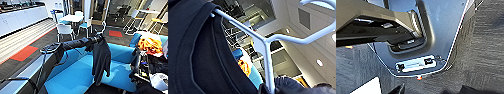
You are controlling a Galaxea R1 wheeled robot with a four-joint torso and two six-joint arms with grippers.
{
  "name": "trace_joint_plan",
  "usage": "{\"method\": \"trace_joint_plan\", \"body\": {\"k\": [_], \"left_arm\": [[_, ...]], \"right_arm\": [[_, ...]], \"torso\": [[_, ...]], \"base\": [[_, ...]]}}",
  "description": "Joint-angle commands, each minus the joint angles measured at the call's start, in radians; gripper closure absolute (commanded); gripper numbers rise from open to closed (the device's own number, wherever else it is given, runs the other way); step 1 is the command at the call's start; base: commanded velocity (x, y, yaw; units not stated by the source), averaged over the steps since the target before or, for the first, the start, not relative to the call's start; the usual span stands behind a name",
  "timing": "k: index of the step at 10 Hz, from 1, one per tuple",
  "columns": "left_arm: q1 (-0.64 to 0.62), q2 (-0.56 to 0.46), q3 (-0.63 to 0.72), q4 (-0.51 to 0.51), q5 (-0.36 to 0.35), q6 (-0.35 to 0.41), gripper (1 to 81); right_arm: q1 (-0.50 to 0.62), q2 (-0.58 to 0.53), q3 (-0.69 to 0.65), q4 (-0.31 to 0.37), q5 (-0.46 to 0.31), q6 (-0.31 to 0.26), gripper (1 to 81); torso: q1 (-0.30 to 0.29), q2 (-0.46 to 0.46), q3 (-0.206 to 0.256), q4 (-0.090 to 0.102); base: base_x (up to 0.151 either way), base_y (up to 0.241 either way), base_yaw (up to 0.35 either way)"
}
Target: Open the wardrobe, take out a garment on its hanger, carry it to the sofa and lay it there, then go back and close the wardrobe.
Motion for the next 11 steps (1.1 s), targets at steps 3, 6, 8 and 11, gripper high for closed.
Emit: {"method": "trace_joint_plan", "body": {"k": [3, 6, 8, 11], "left_arm": [[-0.139, -0.049, -0.035, 0.078, -0.008, 0.007, 81.1], [-0.088, -0.123, -0.021, 0.113, -0.008, 0.007, 81.1], [-0.047, -0.174, 0.025, 0.153, -0.008, 0.009, 81.1], [0.082, -0.22, 0.094, 0.242, -0.01, 0.009, 81.1]], "right_arm": [[-0.016, -0.007, 0.0, -0.003, -0.056, 0.0, 1.0], [-0.016, -0.007, 0.0, -0.006, -0.056, 0.0, 1.0], [-0.016, -0.006, 0.0, -0.005, -0.056, 0.0, 1.0], [-0.011, 0.0, 0.0, -0.012, -0.056, 0.0, 1.0]], "torso": [[0.0, 0.0, 0.0, 0.079], [0.0, 0.0, 0.0, 0.163], [0.0, 0.0, 0.0, 0.223], [0.0, 0.0, 0.0, 0.218]], "base": [[0.0, 0.0, 0.0], [0.0, 0.0, 0.0], [0.0, 0.0, 0.0], [0.0, 0.0, 0.0]]}}
